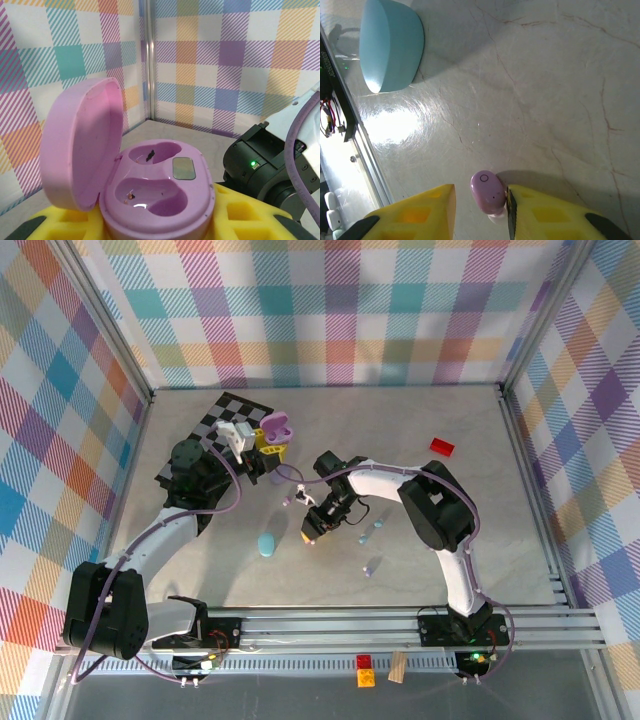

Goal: Insert wireless bluetooth earbuds into charging case

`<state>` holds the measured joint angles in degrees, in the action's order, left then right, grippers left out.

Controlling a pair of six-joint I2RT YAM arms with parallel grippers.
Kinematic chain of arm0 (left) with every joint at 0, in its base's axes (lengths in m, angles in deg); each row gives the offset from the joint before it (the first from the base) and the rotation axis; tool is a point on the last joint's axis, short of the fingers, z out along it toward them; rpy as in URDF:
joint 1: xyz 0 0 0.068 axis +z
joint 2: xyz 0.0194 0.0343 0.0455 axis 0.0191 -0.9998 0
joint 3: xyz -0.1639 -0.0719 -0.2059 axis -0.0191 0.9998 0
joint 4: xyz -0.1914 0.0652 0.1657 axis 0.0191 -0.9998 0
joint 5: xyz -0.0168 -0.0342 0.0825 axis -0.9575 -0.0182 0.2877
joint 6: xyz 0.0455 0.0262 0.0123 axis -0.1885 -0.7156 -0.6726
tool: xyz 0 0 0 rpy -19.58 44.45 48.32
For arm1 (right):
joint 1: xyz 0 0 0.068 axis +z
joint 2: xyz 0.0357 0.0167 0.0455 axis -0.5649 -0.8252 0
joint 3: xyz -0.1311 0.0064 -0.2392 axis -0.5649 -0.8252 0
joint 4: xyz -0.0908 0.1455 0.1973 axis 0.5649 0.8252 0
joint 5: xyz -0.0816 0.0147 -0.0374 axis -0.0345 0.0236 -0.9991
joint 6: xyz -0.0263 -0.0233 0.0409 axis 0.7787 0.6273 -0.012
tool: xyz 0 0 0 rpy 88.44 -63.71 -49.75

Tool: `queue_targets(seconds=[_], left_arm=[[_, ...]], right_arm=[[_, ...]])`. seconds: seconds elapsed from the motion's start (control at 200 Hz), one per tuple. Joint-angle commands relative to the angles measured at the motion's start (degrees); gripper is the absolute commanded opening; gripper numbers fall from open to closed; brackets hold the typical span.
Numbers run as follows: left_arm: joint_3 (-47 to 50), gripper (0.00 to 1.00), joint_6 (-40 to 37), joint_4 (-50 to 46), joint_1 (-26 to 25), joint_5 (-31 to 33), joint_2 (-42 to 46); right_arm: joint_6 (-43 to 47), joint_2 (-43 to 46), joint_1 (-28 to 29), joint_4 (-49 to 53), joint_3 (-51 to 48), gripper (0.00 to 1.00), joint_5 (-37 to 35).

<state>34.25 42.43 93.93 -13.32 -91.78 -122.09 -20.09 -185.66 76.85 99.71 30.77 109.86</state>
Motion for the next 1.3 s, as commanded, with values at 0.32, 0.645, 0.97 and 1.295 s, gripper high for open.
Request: queue_targets(seconds=[0.32, 0.645, 0.97, 1.295], left_arm=[[-2.2, 0.35, -0.8, 0.8, 0.9, -0.7, 0.9], [-1.4, 0.35, -1.0, 0.9, 1.0, 0.1, 1.7], [-0.7, 0.35, -0.9, 2.7, 0.9, 3.0, 2.9], [-0.6, 0.35, -0.7, 3.3, 0.9, 3.5, 1.6]], right_arm=[[0.7, -1.9, 1.5, 0.7, 0.5, 0.27, -2.5], [-4.3, 2.2, 1.4, -4.8, -3.0, 0.17, -5.4], [-14.7, 12.1, -2.3, -15.3, -13.9, 0.20, -14.4], [-32.6, 19.4, -4.0, -17.5, -19.8, 0.21, -37.9]])
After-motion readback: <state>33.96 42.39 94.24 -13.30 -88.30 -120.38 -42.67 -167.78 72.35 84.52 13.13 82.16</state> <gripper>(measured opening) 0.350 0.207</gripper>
